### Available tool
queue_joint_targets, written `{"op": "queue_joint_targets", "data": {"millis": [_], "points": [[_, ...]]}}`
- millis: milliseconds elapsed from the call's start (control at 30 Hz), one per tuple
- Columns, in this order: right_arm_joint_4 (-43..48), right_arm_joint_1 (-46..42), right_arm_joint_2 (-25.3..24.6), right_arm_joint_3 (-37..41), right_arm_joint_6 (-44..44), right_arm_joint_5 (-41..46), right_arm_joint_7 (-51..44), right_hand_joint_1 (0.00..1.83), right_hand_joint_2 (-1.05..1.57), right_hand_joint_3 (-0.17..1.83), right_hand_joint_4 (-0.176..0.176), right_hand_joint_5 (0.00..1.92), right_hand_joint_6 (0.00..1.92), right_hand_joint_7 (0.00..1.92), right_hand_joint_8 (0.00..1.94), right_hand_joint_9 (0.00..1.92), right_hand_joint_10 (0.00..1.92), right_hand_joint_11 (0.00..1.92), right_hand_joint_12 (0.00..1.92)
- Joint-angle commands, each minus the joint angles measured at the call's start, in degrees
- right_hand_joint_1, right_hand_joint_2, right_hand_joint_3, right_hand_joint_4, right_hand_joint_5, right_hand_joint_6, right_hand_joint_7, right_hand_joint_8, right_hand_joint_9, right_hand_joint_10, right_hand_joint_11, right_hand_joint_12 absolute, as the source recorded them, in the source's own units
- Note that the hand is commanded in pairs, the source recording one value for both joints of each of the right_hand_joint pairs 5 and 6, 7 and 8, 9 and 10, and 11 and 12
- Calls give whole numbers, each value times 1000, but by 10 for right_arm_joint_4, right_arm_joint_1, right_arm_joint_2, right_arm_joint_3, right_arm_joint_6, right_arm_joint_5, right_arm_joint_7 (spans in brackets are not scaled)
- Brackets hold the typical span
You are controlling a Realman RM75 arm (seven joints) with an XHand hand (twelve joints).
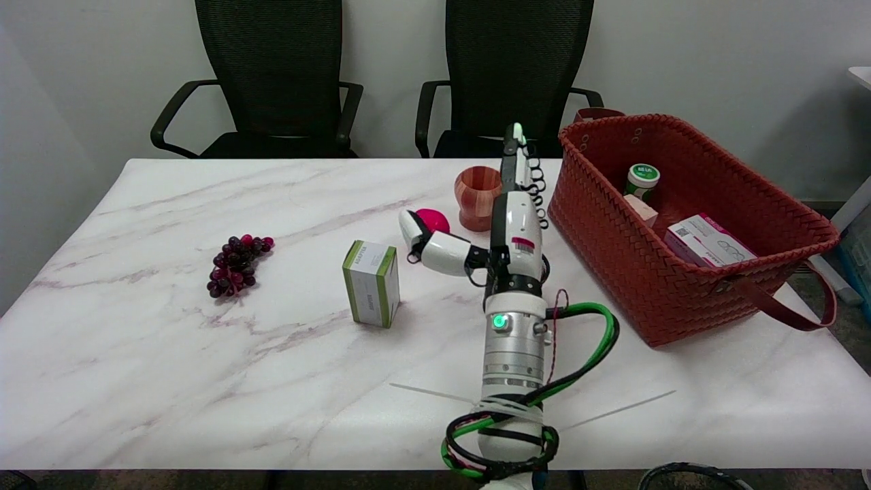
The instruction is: Pick up the black pen container.
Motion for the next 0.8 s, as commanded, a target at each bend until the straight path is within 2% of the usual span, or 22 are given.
{"op": "queue_joint_targets", "data": {"millis": [33,133,300,800], "points": [[16,-28,29,-70,102,53,-24,1137,332,545,0,0,0,0,0,0,0,0,0],[15,-30,37,-77,120,63,-24,1143,316,379,0,0,0,0,0,0,0,0,0],[9,-32,43,-86,161,81,-24,1173,371,262,0,0,0,0,0,0,0,0,0],[-7,-35,61,-80,206,116,-7,1165,282,410,0,0,0,0,0,0,0,0,0]]}}
